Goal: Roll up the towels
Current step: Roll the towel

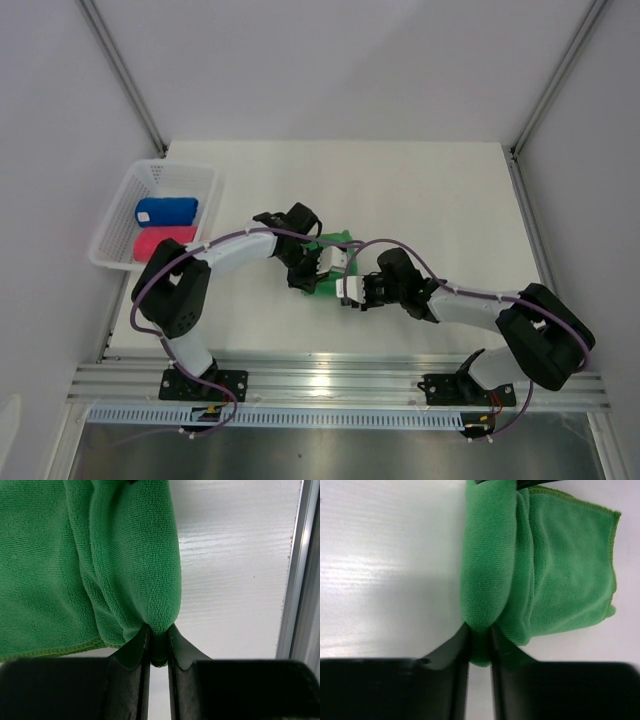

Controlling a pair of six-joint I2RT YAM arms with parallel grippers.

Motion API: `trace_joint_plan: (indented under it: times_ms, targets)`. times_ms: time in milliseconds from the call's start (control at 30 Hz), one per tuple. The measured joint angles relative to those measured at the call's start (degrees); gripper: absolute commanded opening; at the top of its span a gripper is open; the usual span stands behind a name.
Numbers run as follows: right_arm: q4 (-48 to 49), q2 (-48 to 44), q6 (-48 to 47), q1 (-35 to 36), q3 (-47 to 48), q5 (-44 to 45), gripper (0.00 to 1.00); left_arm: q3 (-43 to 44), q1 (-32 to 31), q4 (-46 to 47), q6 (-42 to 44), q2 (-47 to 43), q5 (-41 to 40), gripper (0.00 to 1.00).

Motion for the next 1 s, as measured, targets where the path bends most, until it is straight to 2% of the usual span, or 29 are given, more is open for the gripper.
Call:
trace_joint_plan:
  times_ms: [100,133,533,733,1000]
  targets:
    - [-2.62,0.50,0.22,0.00,2.25,0.07,0.06,0.04,0.59,-0.31,-0.83,0.00,1.05,0.04]
    - [-4.15,0.55,0.20,-0.02,3.28,0.00,0.00,0.22,0.83,-0.74,-0.98,0.00,1.44,0.06]
    - [-21.20,0.52,7.43,0.11,12.37,-5.20,0.00,0.90,1.44,-4.94,-4.42,-0.52,5.31,0.10]
    - [-23.52,0.57,13.31,1.05,12.46,-8.17,0.00,-0.79,1.44,-5.27,-5.90,-1.79,6.43,0.15]
    - [-22.53,1.86,17.88,1.22,12.46,-8.70,0.00,0.79,1.77,-6.34,-6.82,-1.53,6.99,0.15]
